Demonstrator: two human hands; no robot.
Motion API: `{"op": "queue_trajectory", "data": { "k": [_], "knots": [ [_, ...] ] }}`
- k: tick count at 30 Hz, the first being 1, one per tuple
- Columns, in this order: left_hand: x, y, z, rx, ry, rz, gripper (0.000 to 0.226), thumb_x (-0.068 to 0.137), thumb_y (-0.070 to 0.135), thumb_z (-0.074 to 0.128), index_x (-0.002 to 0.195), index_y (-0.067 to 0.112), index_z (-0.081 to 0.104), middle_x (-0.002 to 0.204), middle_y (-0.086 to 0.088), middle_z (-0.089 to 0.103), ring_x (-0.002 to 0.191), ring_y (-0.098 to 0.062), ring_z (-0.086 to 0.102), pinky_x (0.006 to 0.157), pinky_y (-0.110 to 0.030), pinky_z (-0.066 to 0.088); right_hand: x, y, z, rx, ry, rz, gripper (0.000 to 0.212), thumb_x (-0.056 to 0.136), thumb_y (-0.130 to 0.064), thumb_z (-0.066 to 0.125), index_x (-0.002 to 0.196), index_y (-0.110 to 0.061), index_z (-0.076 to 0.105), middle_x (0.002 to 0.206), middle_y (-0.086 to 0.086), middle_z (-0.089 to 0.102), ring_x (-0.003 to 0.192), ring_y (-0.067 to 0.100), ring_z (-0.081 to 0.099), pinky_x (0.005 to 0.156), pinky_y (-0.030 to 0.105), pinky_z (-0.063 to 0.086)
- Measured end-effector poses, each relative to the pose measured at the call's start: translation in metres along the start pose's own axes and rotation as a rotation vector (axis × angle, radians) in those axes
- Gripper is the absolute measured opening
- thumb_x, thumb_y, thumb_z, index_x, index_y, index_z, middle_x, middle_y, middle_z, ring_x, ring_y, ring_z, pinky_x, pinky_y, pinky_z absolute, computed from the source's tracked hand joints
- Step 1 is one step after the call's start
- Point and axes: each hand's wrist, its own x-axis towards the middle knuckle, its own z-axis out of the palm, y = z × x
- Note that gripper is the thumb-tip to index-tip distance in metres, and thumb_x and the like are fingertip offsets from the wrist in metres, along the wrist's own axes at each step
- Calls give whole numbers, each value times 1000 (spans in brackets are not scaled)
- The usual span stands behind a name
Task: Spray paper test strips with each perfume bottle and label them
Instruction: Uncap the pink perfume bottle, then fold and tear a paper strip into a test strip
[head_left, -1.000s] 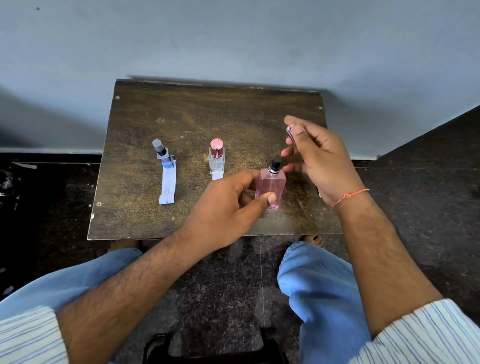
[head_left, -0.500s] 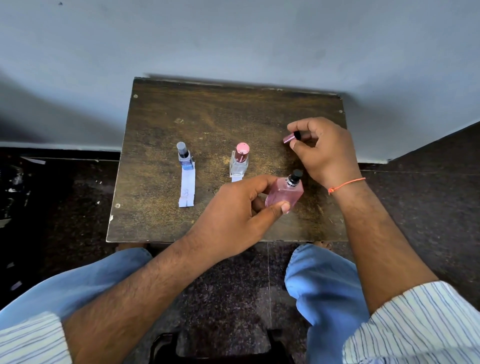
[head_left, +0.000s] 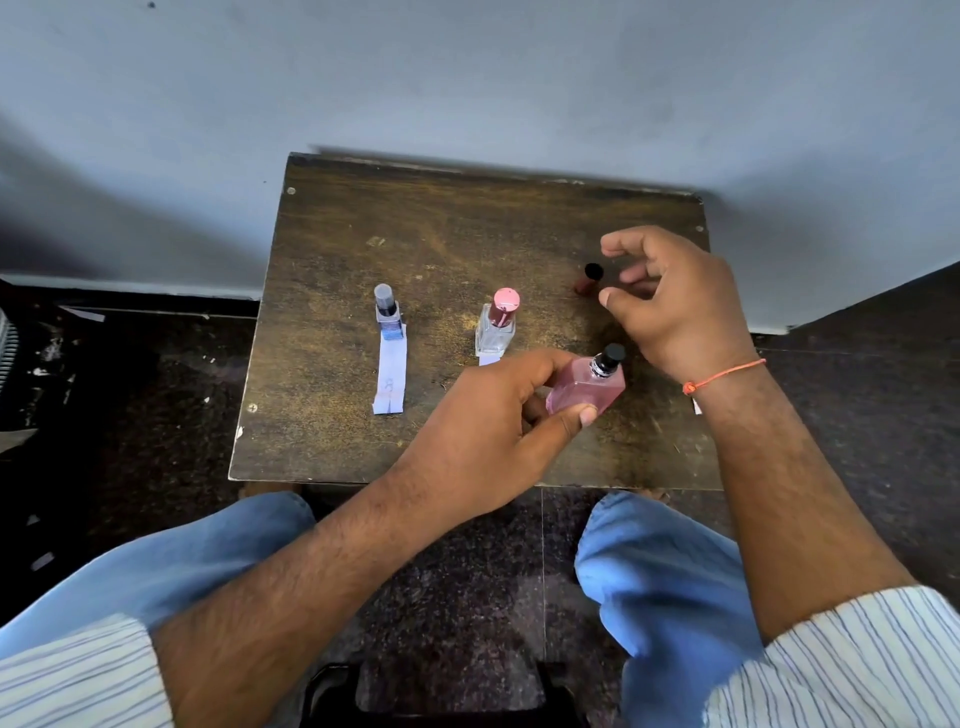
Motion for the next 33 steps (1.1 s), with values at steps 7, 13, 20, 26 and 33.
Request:
{"op": "queue_trajectory", "data": {
  "k": [7, 13, 20, 26, 33],
  "knots": [
    [4, 8, 15, 47, 59, 5, 25, 101, 26, 74, 125, 25, 72, 75, 24, 61, 63, 5, 59, 57, -7, 37, -9, 17, -36, -162, -50, 104, 36, 86, -18, 89, 120, -23, 76, 115, -3, 74, 90, 15, 66, 77, 15, 47],
    [21, 15, 35, 69, 121, -30, 21, 101, 24, 73, 122, 25, 72, 81, 26, 63, 73, 5, 61, 63, -7, 41, -25, 25, -65, -371, -200, 290, 33, 82, -46, 91, 104, -29, 73, 97, -6, 73, 94, 19, 65, 79, 30, 43],
    [31, 15, 50, 122, 108, -48, 29, 102, 27, 71, 131, 28, 68, 98, 20, 71, 83, 3, 66, 73, -18, 53, -37, 26, -69, -445, -282, 368, 37, 81, -37, 94, 110, -19, 81, 99, 1, 81, 100, 27, 73, 91, 43, 59],
    [34, 13, 55, 152, 95, -69, 31, 102, 25, 71, 132, 30, 66, 99, 20, 72, 87, 2, 67, 78, -22, 57, -37, 29, -66, -381, -253, 404, 37, 78, -32, 97, 110, -19, 83, 106, 3, 82, 103, 27, 74, 95, 45, 60],
    [36, 15, 58, 153, 83, -68, 35, 102, 24, 71, 136, 30, 63, 106, 18, 72, 91, 0, 69, 79, -23, 57, -36, 34, -67, -287, -240, 489, 32, 74, -28, 98, 103, -22, 84, 106, 1, 83, 103, 24, 76, 98, 44, 61]
  ]
}}
